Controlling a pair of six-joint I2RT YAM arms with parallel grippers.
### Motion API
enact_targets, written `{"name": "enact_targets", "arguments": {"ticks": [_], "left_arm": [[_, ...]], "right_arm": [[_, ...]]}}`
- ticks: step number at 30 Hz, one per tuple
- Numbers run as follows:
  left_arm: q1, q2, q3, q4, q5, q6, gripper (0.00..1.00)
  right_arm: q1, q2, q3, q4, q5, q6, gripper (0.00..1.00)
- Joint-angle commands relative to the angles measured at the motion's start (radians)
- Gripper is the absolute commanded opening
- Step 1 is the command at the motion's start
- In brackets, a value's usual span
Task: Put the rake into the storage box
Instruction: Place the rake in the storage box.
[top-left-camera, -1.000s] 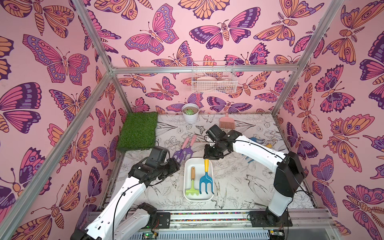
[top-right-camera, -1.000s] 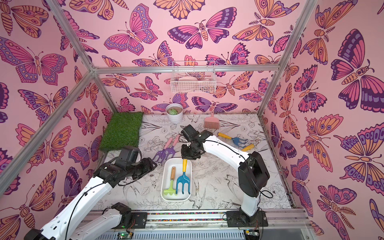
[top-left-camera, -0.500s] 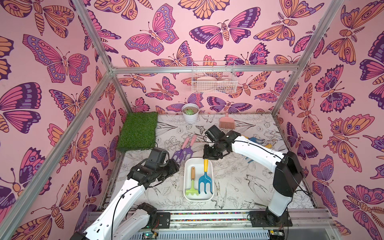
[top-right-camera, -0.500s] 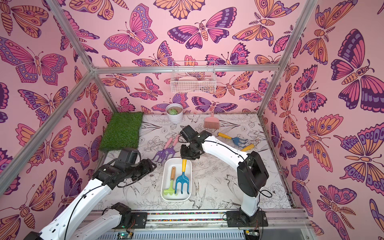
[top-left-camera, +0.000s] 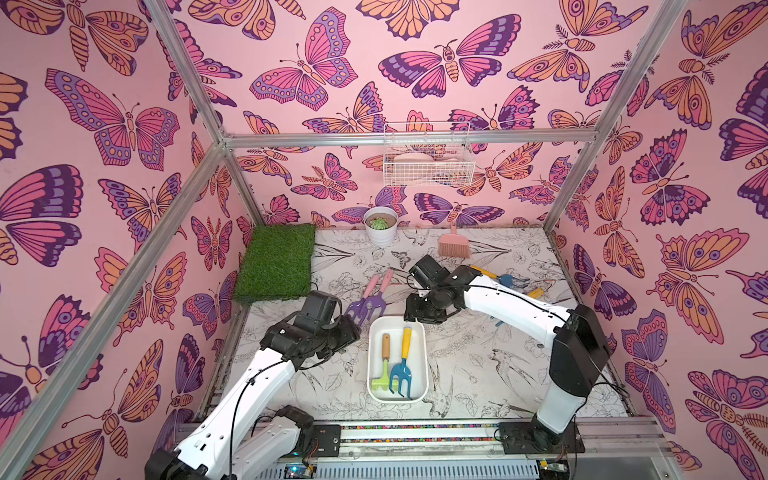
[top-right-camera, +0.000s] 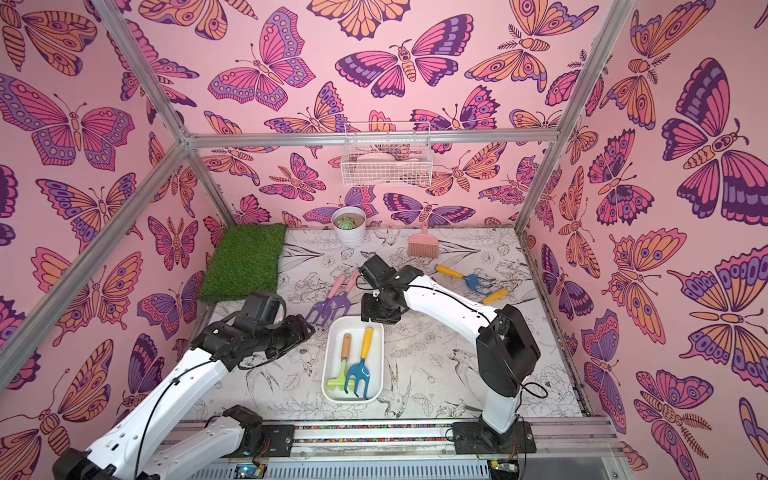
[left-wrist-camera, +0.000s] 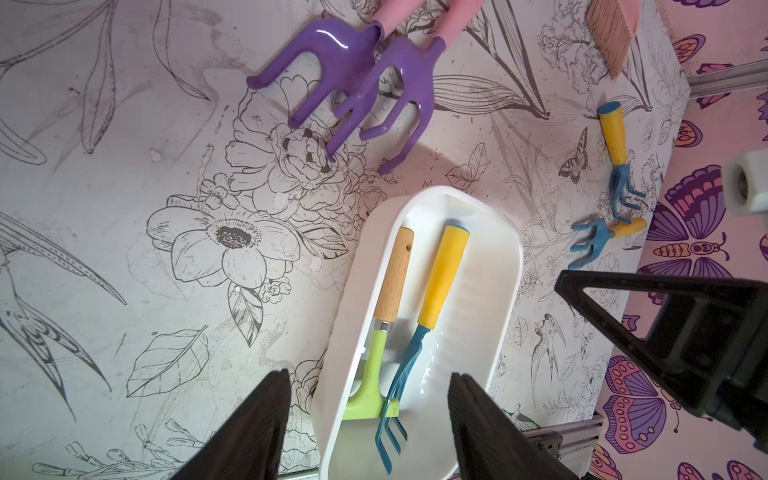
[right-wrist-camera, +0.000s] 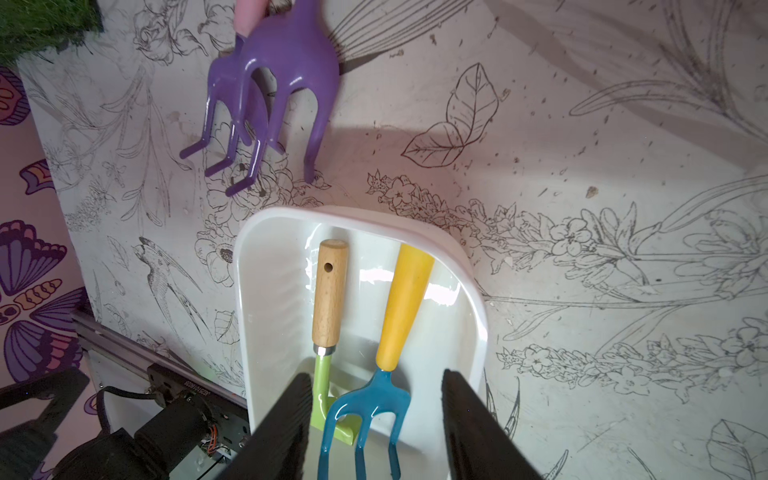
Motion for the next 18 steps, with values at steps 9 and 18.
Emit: {"name": "enact_targets", "arguments": {"ticks": [9, 18], "left_arm": [[0.028, 0.089, 0.14, -0.054, -0.039, 0.115, 0.66], [0.053, 0.257, 0.343, -0.127, -0.058, 0.291, 0.61]], "right_arm": [[0.007, -0.14, 0.128, -0.065, 0.334, -0.148, 0.47], [-0.101, -0.213, 0.091, -0.15, 0.334, -0.312, 0.47]]}}
